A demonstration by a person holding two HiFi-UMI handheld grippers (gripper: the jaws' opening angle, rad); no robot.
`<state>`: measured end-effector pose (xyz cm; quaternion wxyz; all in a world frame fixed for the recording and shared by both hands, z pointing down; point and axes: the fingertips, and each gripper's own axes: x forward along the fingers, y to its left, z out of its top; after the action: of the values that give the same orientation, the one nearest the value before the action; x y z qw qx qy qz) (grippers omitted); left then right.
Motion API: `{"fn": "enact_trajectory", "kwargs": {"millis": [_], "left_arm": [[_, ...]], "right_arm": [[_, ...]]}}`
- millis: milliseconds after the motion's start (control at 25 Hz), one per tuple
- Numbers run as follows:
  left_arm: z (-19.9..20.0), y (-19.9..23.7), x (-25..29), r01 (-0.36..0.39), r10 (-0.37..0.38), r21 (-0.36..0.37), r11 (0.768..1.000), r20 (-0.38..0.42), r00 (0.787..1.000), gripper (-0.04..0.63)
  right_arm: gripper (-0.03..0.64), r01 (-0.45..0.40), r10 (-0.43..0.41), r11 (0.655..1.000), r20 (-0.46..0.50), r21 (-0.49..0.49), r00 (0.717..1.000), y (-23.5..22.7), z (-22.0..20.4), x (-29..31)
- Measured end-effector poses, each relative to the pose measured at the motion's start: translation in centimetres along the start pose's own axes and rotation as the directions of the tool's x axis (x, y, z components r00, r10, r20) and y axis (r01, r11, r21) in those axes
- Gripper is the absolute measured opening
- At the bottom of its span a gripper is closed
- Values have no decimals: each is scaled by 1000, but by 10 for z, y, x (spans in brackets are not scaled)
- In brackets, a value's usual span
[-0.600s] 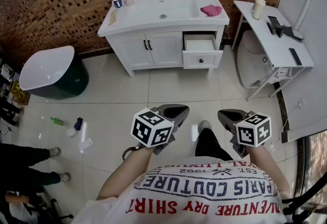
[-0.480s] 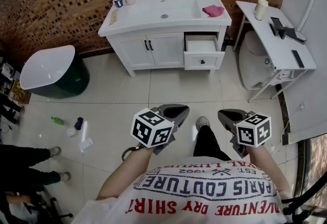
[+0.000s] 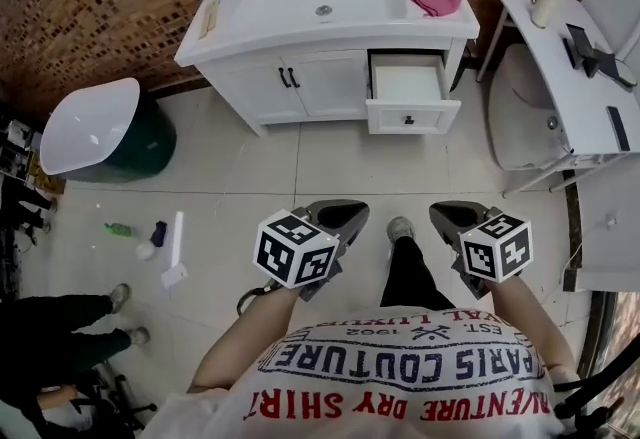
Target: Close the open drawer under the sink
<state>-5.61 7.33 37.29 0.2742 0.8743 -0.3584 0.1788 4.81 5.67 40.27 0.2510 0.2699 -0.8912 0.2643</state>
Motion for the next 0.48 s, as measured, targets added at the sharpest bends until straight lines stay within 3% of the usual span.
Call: {"fn": "enact_trajectory", "kwargs": {"millis": [200, 480], "left_arm": [[26, 68, 65, -17, 13, -102, 995, -38, 999, -11], [47, 147, 150, -34, 11, -170, 985, -132, 991, -11]], "right_arm": [[6, 7, -6, 1000, -66, 15, 998, -81, 32, 53], [6, 13, -3, 997, -131, 72, 991, -172, 51, 113]]}}
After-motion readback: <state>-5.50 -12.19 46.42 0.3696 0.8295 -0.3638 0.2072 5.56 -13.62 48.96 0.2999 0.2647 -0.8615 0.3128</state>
